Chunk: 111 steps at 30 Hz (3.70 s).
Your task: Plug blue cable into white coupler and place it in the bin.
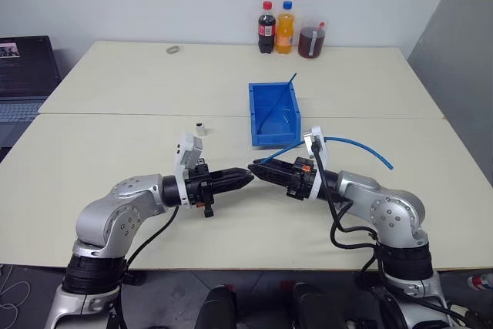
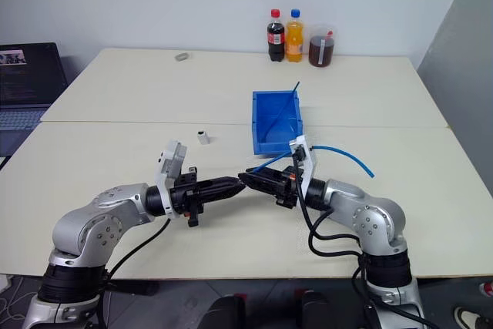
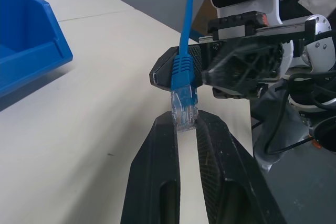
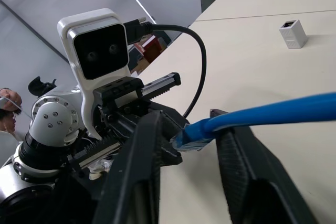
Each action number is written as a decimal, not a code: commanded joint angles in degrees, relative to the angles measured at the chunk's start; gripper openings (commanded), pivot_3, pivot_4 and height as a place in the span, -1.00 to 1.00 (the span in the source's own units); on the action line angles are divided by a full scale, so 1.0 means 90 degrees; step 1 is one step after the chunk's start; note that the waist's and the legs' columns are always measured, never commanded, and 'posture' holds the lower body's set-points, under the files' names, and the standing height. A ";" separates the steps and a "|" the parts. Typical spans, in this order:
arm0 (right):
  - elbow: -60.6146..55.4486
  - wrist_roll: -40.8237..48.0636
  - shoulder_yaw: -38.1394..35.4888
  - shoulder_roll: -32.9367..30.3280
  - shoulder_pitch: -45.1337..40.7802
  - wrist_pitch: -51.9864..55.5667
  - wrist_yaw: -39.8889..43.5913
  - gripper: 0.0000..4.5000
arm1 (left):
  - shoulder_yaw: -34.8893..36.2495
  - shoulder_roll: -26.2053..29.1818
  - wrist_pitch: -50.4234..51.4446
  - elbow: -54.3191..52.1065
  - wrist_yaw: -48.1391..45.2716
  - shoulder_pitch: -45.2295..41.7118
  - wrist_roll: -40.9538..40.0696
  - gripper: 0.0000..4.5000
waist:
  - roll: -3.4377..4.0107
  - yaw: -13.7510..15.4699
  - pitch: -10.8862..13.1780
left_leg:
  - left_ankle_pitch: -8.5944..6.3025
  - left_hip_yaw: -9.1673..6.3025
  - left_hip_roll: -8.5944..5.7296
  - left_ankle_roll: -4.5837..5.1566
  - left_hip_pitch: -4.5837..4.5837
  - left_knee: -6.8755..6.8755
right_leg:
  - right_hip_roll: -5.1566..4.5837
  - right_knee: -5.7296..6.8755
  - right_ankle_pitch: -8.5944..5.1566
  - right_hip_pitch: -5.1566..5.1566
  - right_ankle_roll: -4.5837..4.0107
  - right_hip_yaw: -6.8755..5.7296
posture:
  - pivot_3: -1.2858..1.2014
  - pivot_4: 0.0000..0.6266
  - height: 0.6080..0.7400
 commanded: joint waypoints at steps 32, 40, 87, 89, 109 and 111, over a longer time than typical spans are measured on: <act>0.0191 -0.0335 0.0127 -0.0143 -0.0071 -0.0796 0.0016 -0.95 | 0.0239 -0.0443 -0.2458 0.1359 0.3234 0.0554 0.3222 1.00 | 0.0000 0.0010 0.0002 | 0.0000 -0.0001 0.0002 0.0000 -0.0012 -0.0005 | -0.0003 -0.0001 -0.0002 -0.0013 -0.0003 -0.0001 | 0.03 -0.52 1.00; 0.0271 -0.0436 0.0200 -0.0151 -0.0177 -0.0924 0.0032 -0.95 | 0.0173 -0.1382 -0.2059 0.2493 0.5089 -0.0587 0.4059 1.00 | -0.0007 0.0046 0.0003 | 0.0000 -0.0020 -0.0008 0.0000 -0.0055 0.0019 | -0.0010 0.0005 0.0011 -0.0037 0.0001 -0.0019 | 0.03 -0.52 1.00; -0.0177 -0.0386 0.0093 -0.0209 0.0127 -0.0935 -0.0254 -0.95 | 0.0030 -0.1328 -0.3271 0.5376 0.3875 -0.2452 0.3956 -0.65 | -0.0008 -0.0006 0.0003 | 0.0001 -0.0014 -0.0010 -0.0002 -0.0055 0.0015 | -0.0005 0.0005 0.0028 -0.0040 -0.0019 -0.0013 | 0.03 -0.52 1.00; -0.0373 -0.0453 0.0138 -0.0417 0.0228 -0.0940 -0.0164 -0.95 | -0.0118 -0.1098 -0.2918 0.4456 0.3032 -0.1931 0.3676 -0.65 | -0.0008 0.0000 0.0003 | 0.0002 -0.0015 -0.0008 -0.0003 -0.0056 0.0015 | -0.0006 0.0007 0.0028 -0.0040 -0.0020 -0.0014 | 0.03 -0.52 1.00; -0.1122 -0.1763 0.1268 -0.2011 0.0535 -0.2259 0.1078 -0.95 | -0.2452 0.0700 -0.3875 0.2287 -0.1726 -0.0818 0.3879 -0.65 | -0.0005 0.0019 0.0004 | 0.0000 -0.0016 -0.0004 -0.0001 -0.0052 0.0017 | 0.0002 0.0003 0.0006 -0.0039 0.0002 -0.0013 | 0.03 -0.52 1.00; -0.0916 -0.2084 0.1617 -0.1986 0.0317 -0.2536 0.1271 -0.95 | -0.2501 0.0625 -0.3967 0.2488 -0.1794 -0.0938 0.3940 -0.65 | -0.0005 0.0020 0.0004 | 0.0000 -0.0014 -0.0005 -0.0001 -0.0052 0.0020 | 0.0001 0.0004 0.0006 -0.0038 0.0003 -0.0011 | 0.03 -0.52 1.00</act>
